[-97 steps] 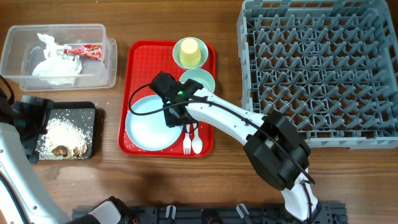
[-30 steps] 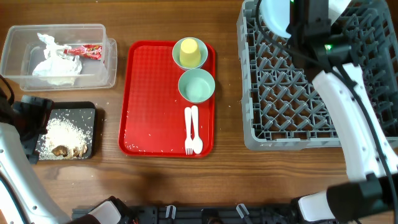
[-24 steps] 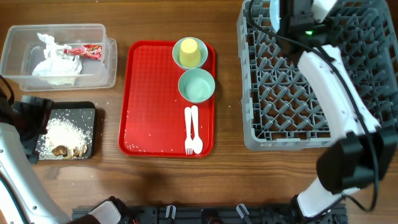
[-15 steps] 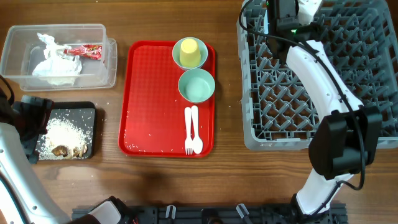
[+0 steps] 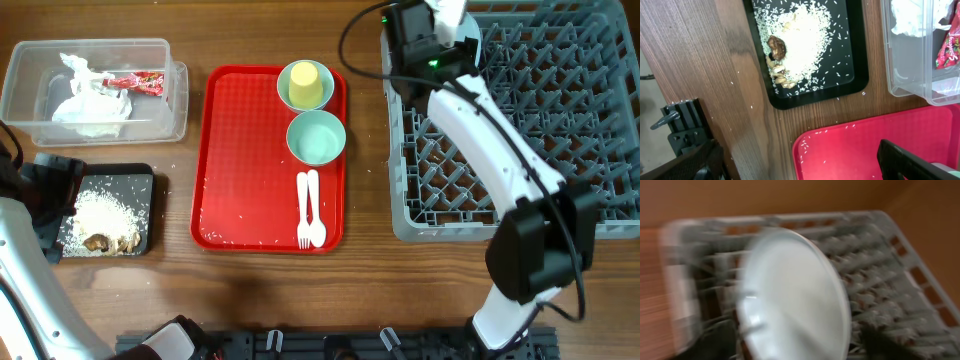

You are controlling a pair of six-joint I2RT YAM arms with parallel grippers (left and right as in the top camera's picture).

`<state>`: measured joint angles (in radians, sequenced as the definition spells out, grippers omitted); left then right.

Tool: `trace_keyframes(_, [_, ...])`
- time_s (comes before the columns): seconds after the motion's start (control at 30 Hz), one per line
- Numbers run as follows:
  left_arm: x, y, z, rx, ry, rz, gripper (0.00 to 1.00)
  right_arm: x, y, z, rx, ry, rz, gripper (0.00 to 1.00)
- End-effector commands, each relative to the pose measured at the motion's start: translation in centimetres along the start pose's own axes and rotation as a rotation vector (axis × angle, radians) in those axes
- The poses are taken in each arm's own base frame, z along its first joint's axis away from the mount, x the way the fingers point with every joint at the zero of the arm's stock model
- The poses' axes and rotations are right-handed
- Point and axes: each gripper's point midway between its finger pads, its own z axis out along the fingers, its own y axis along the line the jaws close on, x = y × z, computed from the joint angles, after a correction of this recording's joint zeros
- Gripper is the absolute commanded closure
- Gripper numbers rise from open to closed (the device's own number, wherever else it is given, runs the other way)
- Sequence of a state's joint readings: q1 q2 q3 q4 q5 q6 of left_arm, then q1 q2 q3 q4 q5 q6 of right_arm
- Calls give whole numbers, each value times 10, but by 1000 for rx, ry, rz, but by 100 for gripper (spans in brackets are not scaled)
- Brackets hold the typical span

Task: Sort waste into correct bins and load items into the dishwasher rack
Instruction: 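Lift the plate and stand it upright in the grey dish rack, then grasp the empty light-blue bowl with the right gripper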

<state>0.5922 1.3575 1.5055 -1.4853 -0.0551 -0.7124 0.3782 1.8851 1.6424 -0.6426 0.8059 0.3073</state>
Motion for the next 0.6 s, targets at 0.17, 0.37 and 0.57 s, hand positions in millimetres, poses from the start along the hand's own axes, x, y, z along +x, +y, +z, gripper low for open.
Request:
trace_keyframes(0.17, [-3,1,-2,0,-11,-2,0,-18,99,-208,-1239,-22,-149,0])
trace_keyframes(0.37, [-3,1,-2,0,-11,-2,0,51,148,-200,-1319,191,-285,4])
trace_keyframes(0.57, [-3,1,-2,0,-11,-2,0,153,222,-162,-1191,404,-452,27])
